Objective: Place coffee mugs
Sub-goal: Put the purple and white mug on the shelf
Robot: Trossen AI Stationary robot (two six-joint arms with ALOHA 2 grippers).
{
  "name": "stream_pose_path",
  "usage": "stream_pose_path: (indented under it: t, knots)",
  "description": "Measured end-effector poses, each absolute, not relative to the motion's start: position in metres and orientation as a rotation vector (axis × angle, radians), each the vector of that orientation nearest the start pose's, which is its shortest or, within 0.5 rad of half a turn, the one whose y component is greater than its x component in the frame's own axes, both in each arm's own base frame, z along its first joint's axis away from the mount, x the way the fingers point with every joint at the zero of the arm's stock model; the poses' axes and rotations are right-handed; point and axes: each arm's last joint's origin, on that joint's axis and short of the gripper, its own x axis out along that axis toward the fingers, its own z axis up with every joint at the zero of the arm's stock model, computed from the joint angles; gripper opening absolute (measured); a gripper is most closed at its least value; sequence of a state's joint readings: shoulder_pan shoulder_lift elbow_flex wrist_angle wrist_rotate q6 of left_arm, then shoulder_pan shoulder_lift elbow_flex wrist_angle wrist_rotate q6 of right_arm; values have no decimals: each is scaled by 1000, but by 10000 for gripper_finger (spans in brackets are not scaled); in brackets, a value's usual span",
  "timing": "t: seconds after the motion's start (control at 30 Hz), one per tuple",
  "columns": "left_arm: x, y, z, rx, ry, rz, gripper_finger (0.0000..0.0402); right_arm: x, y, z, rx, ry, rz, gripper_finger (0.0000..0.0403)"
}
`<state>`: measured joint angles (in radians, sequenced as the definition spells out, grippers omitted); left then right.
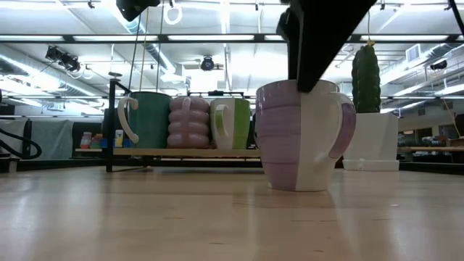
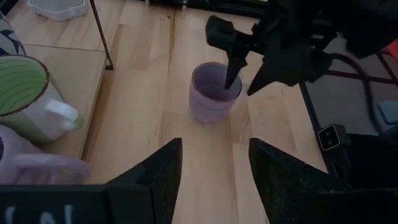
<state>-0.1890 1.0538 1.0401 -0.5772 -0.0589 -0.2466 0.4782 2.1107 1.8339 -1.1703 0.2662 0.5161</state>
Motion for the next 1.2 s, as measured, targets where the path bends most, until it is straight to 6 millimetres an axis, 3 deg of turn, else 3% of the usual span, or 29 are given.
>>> stream_pose_path:
  t: [0.47,0.97,1.2]
  knots:
    - [211,-39,334,-160,620,-51,192,383,174,218,-22,1374,-193,149]
    - [211,-39,334,-161,619,-51,192,385,169,218,35,1406,-172,23]
    - [211,-39,334,-142,617,-58,192,389,159,218,38,1421,-155,21]
